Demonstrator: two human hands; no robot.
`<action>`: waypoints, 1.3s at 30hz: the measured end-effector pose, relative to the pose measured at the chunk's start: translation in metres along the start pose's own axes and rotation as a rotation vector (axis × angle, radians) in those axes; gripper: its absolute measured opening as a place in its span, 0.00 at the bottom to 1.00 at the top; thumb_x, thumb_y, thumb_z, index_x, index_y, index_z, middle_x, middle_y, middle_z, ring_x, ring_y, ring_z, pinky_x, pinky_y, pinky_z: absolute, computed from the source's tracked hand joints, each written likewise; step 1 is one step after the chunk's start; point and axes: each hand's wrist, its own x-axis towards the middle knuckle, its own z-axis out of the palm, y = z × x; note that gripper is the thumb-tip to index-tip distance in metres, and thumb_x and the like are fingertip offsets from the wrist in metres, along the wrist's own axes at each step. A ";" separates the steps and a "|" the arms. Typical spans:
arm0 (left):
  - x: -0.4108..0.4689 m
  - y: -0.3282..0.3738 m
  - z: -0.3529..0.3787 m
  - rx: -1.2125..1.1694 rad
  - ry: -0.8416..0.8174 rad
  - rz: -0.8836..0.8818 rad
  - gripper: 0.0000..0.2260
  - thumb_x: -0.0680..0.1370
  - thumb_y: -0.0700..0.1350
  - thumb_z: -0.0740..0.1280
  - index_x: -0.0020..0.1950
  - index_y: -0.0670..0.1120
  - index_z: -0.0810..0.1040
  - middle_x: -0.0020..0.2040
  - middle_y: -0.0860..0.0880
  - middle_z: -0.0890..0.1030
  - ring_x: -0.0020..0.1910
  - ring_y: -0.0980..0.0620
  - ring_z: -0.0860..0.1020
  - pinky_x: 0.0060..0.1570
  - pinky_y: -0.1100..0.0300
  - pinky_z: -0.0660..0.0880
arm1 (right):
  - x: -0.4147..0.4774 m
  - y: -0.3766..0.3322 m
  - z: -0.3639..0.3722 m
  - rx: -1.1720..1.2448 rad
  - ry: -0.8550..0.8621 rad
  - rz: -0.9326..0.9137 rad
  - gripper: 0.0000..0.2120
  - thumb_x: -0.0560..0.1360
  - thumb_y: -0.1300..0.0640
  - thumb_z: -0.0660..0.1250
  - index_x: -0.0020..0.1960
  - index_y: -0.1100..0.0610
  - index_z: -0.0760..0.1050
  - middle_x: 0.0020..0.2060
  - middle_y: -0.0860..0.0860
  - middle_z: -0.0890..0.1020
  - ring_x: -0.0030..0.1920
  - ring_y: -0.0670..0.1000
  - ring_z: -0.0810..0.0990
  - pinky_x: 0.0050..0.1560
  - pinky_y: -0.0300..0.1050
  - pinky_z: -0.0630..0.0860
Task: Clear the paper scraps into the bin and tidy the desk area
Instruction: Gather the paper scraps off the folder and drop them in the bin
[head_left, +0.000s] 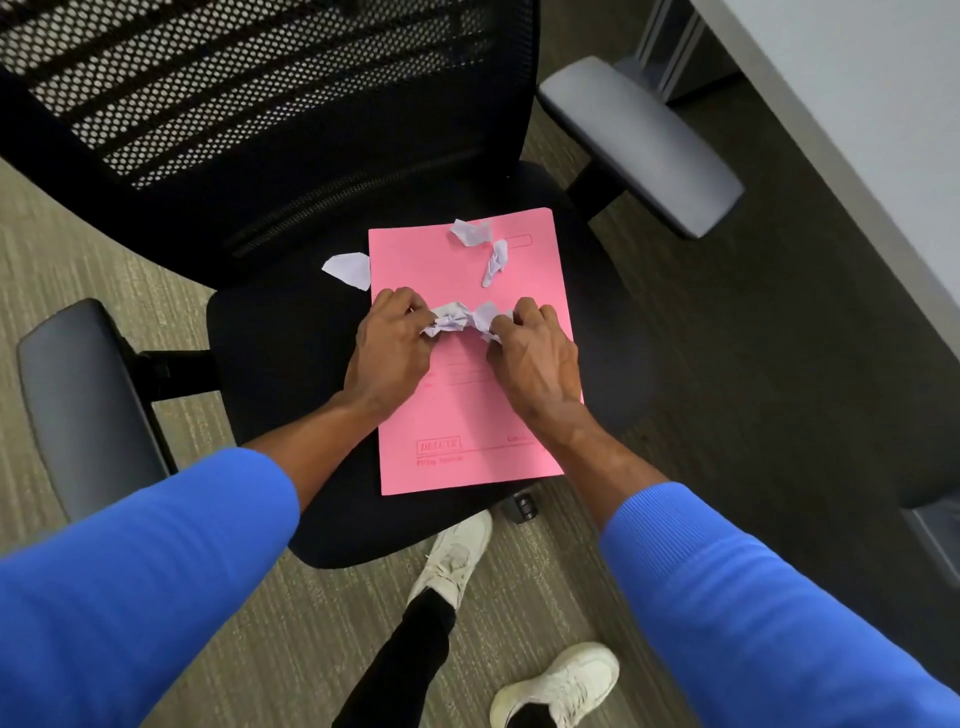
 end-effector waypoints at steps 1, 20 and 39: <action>-0.003 0.002 0.000 -0.012 0.004 -0.006 0.07 0.79 0.34 0.72 0.54 0.34 0.87 0.52 0.40 0.82 0.52 0.39 0.79 0.49 0.45 0.78 | -0.004 0.002 0.000 0.004 -0.001 0.003 0.11 0.81 0.59 0.64 0.60 0.60 0.80 0.53 0.56 0.77 0.53 0.59 0.74 0.39 0.51 0.67; -0.070 0.137 0.037 -0.146 -0.016 0.096 0.04 0.78 0.38 0.77 0.52 0.40 0.89 0.45 0.44 0.81 0.47 0.42 0.79 0.44 0.60 0.64 | -0.164 0.105 -0.044 0.235 0.186 0.277 0.08 0.76 0.54 0.69 0.53 0.54 0.83 0.47 0.51 0.79 0.48 0.56 0.78 0.40 0.51 0.77; -0.180 0.352 0.207 -0.148 -0.493 0.282 0.07 0.78 0.47 0.77 0.53 0.47 0.91 0.45 0.43 0.85 0.45 0.40 0.84 0.47 0.48 0.80 | -0.414 0.282 -0.006 0.368 0.299 1.007 0.12 0.73 0.57 0.74 0.55 0.58 0.87 0.48 0.54 0.84 0.47 0.59 0.84 0.48 0.51 0.80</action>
